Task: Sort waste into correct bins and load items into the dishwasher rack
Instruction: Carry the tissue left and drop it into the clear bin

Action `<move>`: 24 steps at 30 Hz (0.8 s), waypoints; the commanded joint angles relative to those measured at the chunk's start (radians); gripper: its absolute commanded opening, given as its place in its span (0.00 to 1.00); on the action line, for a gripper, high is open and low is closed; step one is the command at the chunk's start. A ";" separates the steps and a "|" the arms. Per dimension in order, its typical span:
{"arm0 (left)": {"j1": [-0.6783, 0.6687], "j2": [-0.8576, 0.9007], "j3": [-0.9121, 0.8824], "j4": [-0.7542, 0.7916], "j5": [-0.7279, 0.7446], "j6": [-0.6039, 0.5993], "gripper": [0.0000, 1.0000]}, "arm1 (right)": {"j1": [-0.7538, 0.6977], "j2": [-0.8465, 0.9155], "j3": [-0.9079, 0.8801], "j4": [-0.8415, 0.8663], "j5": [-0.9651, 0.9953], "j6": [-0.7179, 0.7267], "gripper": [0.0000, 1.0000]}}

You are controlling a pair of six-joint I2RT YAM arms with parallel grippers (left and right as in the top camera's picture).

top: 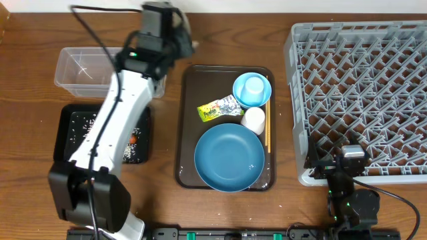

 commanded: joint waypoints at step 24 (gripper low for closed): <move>0.267 0.091 0.001 -0.076 -0.079 -0.002 0.72 | -0.019 -0.002 -0.002 -0.005 0.003 -0.010 0.99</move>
